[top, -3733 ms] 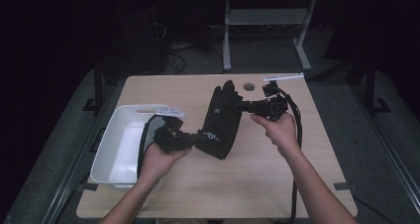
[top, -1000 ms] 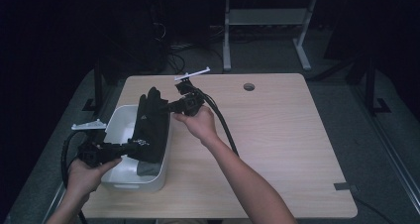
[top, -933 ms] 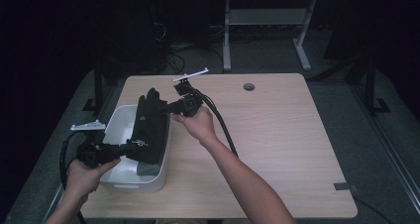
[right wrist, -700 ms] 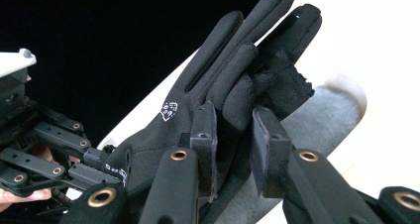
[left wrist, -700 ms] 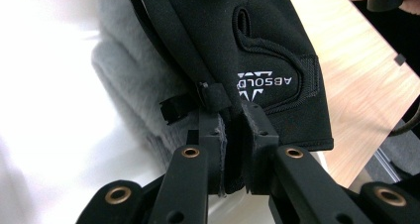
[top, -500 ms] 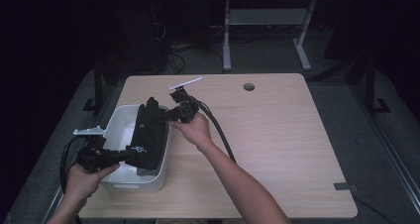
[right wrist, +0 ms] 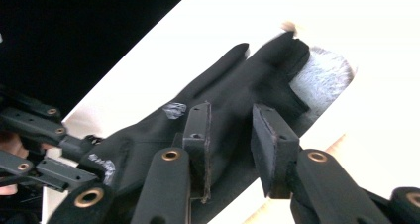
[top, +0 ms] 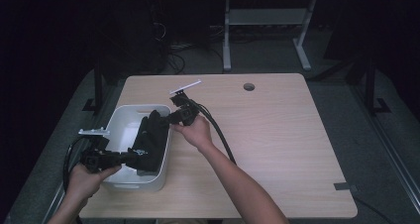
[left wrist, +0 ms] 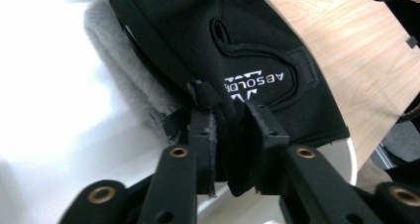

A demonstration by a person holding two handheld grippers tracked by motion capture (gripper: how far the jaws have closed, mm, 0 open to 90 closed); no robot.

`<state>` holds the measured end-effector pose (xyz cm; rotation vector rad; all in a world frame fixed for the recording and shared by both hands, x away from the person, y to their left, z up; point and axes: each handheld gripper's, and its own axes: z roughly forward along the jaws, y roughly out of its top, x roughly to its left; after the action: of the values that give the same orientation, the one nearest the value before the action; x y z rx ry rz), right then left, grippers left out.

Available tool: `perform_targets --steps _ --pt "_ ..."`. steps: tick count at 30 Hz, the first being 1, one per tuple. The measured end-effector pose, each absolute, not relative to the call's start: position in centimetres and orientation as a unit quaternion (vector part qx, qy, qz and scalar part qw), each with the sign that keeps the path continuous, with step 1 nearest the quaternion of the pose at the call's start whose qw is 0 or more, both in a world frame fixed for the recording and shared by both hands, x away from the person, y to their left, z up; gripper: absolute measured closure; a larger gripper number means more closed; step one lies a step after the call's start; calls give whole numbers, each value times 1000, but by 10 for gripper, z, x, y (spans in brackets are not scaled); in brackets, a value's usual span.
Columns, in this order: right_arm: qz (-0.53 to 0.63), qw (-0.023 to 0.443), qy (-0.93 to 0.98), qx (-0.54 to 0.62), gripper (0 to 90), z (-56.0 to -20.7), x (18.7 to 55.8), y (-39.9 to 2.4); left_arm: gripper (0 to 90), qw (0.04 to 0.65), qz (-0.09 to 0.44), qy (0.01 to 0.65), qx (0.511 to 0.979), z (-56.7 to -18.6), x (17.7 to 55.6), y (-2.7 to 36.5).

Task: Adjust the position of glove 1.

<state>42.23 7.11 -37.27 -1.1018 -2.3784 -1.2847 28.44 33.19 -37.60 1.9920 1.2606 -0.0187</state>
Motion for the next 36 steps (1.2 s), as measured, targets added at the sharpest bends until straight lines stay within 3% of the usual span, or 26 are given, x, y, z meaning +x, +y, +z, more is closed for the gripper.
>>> perform_targets --steps 9,23,36 --pt "-435 99 -815 -370 612 -367 421 66 559 387 8 501 774 -367 288 333" --pt "-462 89 -799 -374 581 -344 422 36 567 397 23 495 773 -347 294 330" --pt "-477 76 -789 -379 522 -332 424 4 571 416 21 470 778 -332 302 305"
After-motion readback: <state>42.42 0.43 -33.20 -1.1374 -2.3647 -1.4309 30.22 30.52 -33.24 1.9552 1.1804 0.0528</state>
